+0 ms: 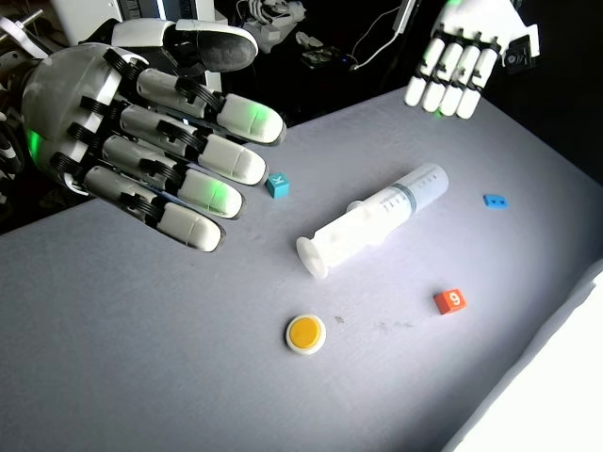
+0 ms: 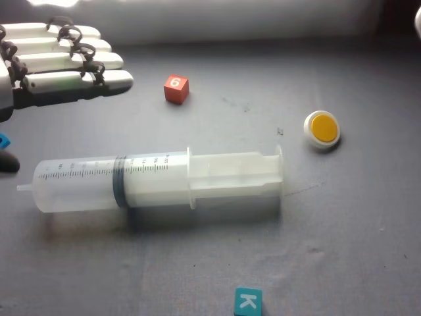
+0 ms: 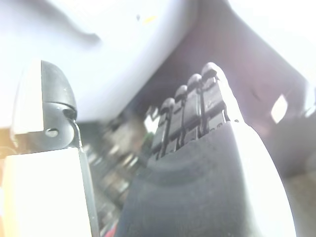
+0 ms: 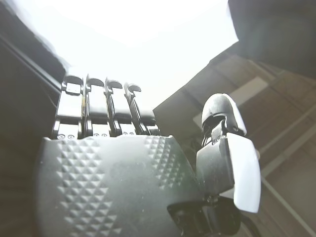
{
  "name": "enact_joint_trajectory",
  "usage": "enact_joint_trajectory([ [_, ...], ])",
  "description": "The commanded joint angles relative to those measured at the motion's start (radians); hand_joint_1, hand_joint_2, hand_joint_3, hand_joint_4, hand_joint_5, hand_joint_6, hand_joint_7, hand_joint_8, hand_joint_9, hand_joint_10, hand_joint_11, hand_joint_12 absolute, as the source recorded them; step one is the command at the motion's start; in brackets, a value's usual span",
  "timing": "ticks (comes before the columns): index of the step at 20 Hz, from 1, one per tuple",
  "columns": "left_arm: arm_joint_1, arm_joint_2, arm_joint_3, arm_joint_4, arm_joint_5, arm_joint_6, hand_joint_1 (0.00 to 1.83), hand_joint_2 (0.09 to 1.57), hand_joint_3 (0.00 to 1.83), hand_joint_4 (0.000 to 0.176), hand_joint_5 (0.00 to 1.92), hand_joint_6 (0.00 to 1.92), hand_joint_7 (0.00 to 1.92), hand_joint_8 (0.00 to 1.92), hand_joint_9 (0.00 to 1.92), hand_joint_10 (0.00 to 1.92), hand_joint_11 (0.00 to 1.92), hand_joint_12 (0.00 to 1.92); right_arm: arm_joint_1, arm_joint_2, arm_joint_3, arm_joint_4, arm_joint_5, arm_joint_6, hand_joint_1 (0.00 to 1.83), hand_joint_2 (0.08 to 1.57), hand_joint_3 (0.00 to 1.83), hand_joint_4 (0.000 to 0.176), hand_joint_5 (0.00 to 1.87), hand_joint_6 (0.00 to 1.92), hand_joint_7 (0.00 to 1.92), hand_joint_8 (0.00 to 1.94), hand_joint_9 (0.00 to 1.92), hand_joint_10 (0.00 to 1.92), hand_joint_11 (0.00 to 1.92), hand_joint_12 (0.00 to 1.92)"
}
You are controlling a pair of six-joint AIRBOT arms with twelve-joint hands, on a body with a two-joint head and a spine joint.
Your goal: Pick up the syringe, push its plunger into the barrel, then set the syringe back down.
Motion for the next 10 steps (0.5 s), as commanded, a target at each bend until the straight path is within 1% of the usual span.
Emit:
enact_joint_trajectory([
  [1, -0.012, 0.010, -0.011, -0.066, 0.087, -0.031, 1.33, 0.98, 0.00, 0.000, 0.00, 0.00, 0.00, 0.00, 0.00, 0.00, 0.00, 0.00, 0.019, 0.008, -0.004, -0.012, 0.078, 0.004, 0.00, 1.18, 0.01, 0.000, 0.02, 0.01, 0.00, 0.00, 0.00, 0.00, 0.00, 0.00],
  [2, -0.013, 0.013, -0.024, -0.066, 0.131, -0.051, 1.36, 0.99, 0.01, 0.000, 0.00, 0.00, 0.00, 0.00, 0.00, 0.00, 0.00, 0.00, 0.030, 0.009, -0.004, 0.014, 0.038, 0.003, 0.00, 1.18, 0.01, 0.000, 0.01, 0.01, 0.00, 0.00, 0.00, 0.00, 0.00, 0.00],
  [3, -0.011, 0.018, -0.039, -0.066, 0.176, -0.073, 1.34, 0.98, 0.00, 0.000, 0.00, 0.00, 0.00, 0.00, 0.00, 0.00, 0.01, 0.01, 0.043, 0.016, -0.004, 0.037, -0.025, 0.002, 0.00, 1.18, 0.01, 0.000, 0.02, 0.01, 0.00, 0.00, 0.00, 0.00, 0.00, 0.00],
  [4, -0.011, 0.025, -0.058, -0.066, 0.262, -0.113, 1.39, 0.97, 0.00, 0.000, 0.00, 0.00, 0.00, 0.00, 0.00, 0.00, 0.01, 0.00, 0.051, 0.018, -0.005, 0.047, -0.059, 0.004, 0.04, 1.18, 0.01, 0.000, 0.08, 0.02, 0.04, 0.01, 0.00, 0.00, 0.00, 0.00],
  [5, -0.011, 0.030, -0.075, -0.067, 0.333, -0.157, 1.37, 1.01, 0.02, 0.000, 0.00, 0.00, 0.00, 0.00, 0.00, 0.00, 0.00, 0.00, 0.052, 0.018, -0.008, 0.052, -0.052, 0.012, 0.00, 1.19, 0.01, 0.000, 0.01, 0.00, 0.00, 0.00, 0.00, 0.00, 0.00, 0.00],
  [7, -0.012, 0.037, -0.109, -0.067, 0.463, -0.219, 1.37, 1.00, 0.01, 0.000, 0.00, 0.00, 0.00, 0.00, 0.00, 0.00, 0.01, 0.00, 0.047, 0.019, -0.016, 0.054, -0.006, 0.051, 0.00, 1.19, 0.01, 0.000, 0.01, 0.00, 0.00, 0.00, 0.00, 0.00, 0.00, 0.00],
  [8, -0.013, 0.037, -0.121, -0.067, 0.507, -0.240, 1.35, 1.00, 0.01, 0.000, 0.00, 0.00, 0.00, 0.00, 0.00, 0.00, 0.00, 0.00, 0.043, 0.022, -0.018, 0.055, -0.001, 0.060, 0.00, 1.19, 0.01, 0.000, 0.01, 0.00, 0.00, 0.00, 0.00, 0.00, 0.00, 0.00],
  [10, -0.019, 0.038, -0.161, -0.067, 0.645, -0.324, 1.34, 0.99, 0.01, 0.000, 0.00, 0.00, 0.00, 0.00, 0.00, 0.00, 0.00, 0.00, 0.024, 0.032, -0.018, 0.061, -0.005, 0.063, 0.00, 1.19, 0.01, 0.000, 0.01, 0.00, 0.00, 0.00, 0.00, 0.00, 0.00, 0.00],
])
